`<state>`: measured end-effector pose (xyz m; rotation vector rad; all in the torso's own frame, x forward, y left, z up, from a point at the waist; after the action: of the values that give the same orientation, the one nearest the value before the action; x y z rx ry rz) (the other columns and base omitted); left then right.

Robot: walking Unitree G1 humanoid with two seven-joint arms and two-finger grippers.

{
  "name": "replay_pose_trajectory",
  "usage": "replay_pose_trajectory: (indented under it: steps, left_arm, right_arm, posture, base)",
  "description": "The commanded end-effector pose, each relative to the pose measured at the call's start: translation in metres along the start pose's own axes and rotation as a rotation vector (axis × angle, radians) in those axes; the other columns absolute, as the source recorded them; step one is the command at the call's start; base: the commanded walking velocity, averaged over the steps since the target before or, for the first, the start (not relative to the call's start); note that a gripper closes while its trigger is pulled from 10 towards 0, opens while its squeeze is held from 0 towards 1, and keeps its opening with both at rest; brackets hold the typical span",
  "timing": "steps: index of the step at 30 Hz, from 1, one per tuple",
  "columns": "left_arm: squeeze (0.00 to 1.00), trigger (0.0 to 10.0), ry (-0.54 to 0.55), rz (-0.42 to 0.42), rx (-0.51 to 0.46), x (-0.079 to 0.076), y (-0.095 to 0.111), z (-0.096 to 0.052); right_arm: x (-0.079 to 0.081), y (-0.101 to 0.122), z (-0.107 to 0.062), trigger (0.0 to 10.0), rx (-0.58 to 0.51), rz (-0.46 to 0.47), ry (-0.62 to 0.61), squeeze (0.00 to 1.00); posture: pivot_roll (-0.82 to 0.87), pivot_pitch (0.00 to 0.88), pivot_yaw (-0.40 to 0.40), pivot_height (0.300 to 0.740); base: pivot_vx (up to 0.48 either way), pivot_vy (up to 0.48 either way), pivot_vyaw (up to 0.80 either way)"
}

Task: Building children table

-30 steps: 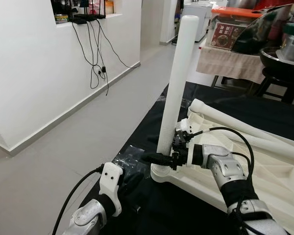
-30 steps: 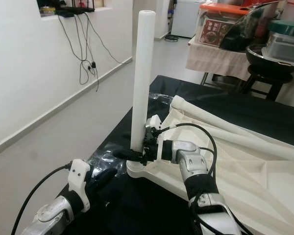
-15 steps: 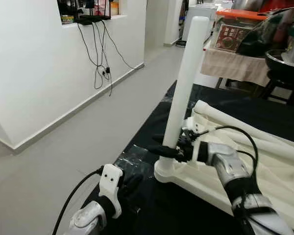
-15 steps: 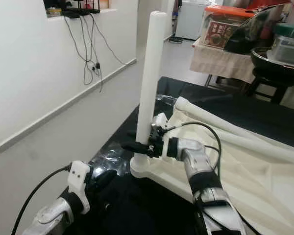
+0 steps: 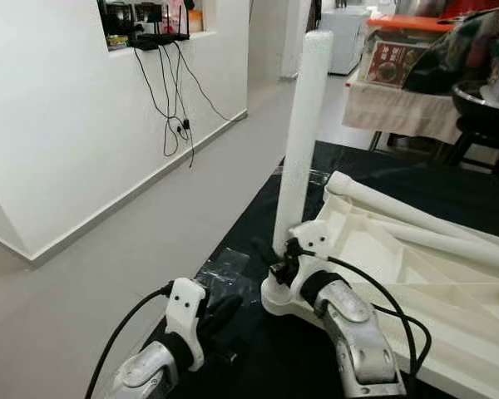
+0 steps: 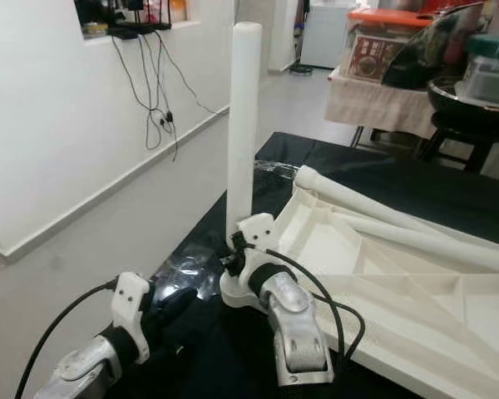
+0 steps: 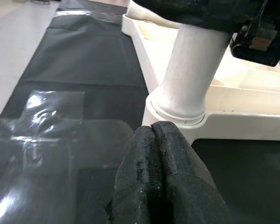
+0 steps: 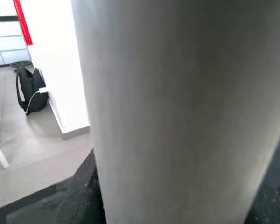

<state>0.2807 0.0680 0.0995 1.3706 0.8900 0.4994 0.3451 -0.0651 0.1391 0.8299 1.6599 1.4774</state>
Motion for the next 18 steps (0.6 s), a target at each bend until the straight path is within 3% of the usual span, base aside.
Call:
replay_pose_trajectory:
  steps: [1,3,6,10,11,12,13,16,18]
  left_arm:
    - [0.0,10.0,0.016,0.003,0.001,0.002,0.0,0.0]
    - [0.0,10.0,0.014,0.0,0.002,0.002,0.0,0.0]
    - [0.0,10.0,0.009,-0.004,0.004,0.002,-0.001,0.002]
    - [0.0,10.0,0.008,-0.005,0.005,0.001,-0.001,0.003]
    - [0.0,10.0,0.006,-0.006,0.005,0.001,-0.001,0.004]
    - [0.0,10.0,0.006,-0.006,0.005,0.001,-0.001,0.004]
    - [0.0,10.0,0.006,-0.006,0.005,0.001,-0.001,0.005]
    - [0.0,10.0,0.006,-0.005,0.004,0.0,-0.002,0.006]
    - [0.0,10.0,0.008,-0.003,0.004,0.0,-0.002,0.007]
  right_arm:
    - [0.009,-0.027,-0.007,10.0,0.113,0.062,0.058,1.0]
    - [0.013,-0.022,-0.006,10.0,0.083,0.093,0.099,1.0]
    - [0.024,0.009,-0.005,10.0,-0.058,0.123,0.317,1.0]
    - [0.023,0.016,-0.006,10.0,-0.082,0.12,0.384,1.0]
    - [0.018,0.02,-0.006,10.0,-0.095,0.078,0.44,0.89]
    - [0.018,0.02,-0.006,10.0,-0.095,0.078,0.44,0.89]
    - [0.01,0.022,-0.002,10.0,-0.096,0.039,0.526,0.0]
    - [0.0,0.026,0.001,10.0,-0.091,0.006,0.64,0.0]
    - [-0.007,0.03,0.006,10.0,-0.089,0.038,0.704,0.0]
  posture:
    - [0.01,0.0,-0.06,0.74]
    - [0.01,0.0,-0.06,0.74]
    - [0.02,0.0,-0.061,0.74]
    - [0.02,0.0,-0.061,0.74]
    - [0.02,0.0,-0.063,0.74]
    - [0.02,0.0,-0.063,0.74]
    - [0.03,0.0,-0.068,0.74]
    - [0.04,0.0,-0.074,0.74]
    - [0.04,0.0,-0.076,0.74]
  base:
    - [0.0,0.0,0.0]
    - [0.0,0.0,0.0]
    - [0.0,0.0,0.0]
    - [0.0,0.0,0.0]
    - [0.0,0.0,0.0]
    - [0.0,0.0,0.0]
    - [0.0,0.0,0.0]
    - [0.0,0.0,0.0]
    - [0.0,0.0,0.0]
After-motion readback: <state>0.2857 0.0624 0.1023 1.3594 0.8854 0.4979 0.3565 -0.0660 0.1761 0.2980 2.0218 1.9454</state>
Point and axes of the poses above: a point about 5 cm out from each wrist's last joint towards the gripper, its own z axis pointing out of the wrist towards the gripper, its own y axis along the axis of the wrist's last joint, x = y × z, the point moved 6 cm from there along z, pointing out of the wrist towards the gripper, and after that the axes turned 5 degrees about -z, right-handed, at the moved point
